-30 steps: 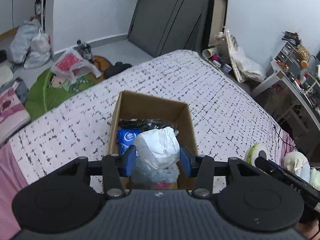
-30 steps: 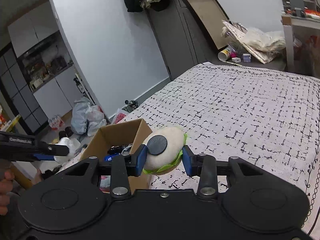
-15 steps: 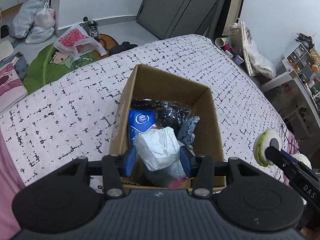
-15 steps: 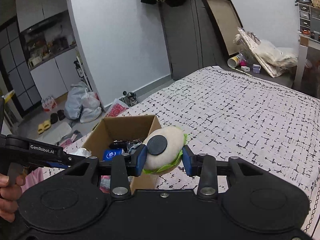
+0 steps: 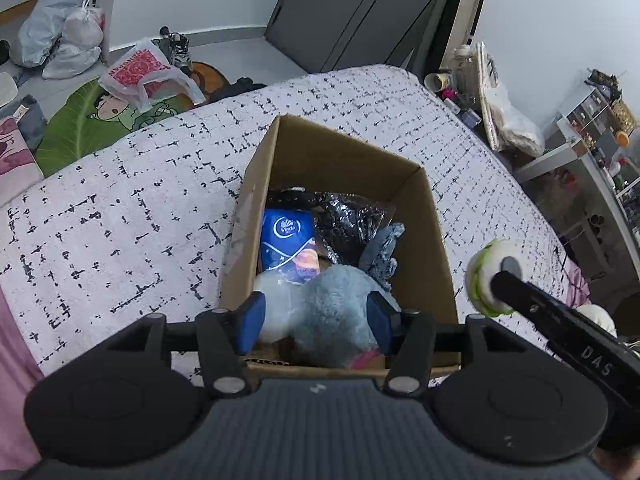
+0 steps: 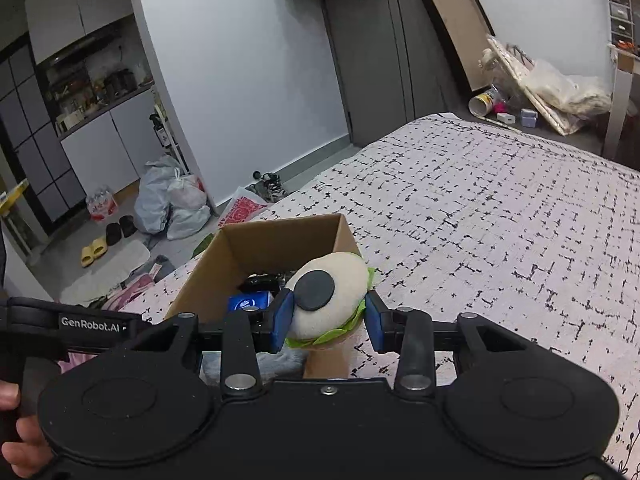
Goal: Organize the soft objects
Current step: 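Open both grippers to drop the white item and burger toy into the box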
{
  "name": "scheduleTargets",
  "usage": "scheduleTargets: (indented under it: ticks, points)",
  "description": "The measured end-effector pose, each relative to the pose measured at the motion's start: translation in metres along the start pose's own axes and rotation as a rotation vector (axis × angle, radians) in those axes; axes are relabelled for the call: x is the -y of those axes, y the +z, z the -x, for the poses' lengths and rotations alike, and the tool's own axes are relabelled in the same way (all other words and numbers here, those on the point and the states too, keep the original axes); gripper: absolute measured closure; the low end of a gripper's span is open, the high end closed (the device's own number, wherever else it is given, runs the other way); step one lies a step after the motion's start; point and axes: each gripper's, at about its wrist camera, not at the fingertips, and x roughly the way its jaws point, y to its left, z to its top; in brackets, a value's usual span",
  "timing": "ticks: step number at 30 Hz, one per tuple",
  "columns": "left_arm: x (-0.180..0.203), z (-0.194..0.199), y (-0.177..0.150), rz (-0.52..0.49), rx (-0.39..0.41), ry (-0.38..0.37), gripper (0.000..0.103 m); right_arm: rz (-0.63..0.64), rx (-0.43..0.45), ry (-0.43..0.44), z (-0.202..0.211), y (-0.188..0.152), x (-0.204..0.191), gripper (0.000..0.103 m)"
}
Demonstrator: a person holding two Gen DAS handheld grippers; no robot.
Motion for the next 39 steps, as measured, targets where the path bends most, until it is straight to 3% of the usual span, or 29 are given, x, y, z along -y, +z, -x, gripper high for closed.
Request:
scheduleTargets:
  ticks: [3,17,24,34,39]
  points:
    - [0.001,0.003,-0.001,-0.010,0.020,-0.021,0.039,0.001,0.002,0.008,-0.001,0.002,-0.006,0.065]
    - [-0.009,0.006,0.000,0.046,0.046,-0.054,0.038,0.132,-0.035,-0.048,-0.011,-0.006,-0.031,0.064]
    - [-0.011,0.005,0.001,0.054,0.048,-0.059,0.038,0.219,-0.066,-0.075,-0.013,-0.015,-0.046,0.049]
    - [-0.014,0.003,0.002,0.070,0.047,-0.050,0.038,0.193,-0.082,-0.047,-0.008,-0.019,-0.043,0.046]
    - [-0.005,0.009,0.004,0.031,0.053,-0.017,0.036,0.149,-0.081,-0.043,0.003,-0.017,-0.038,0.046]
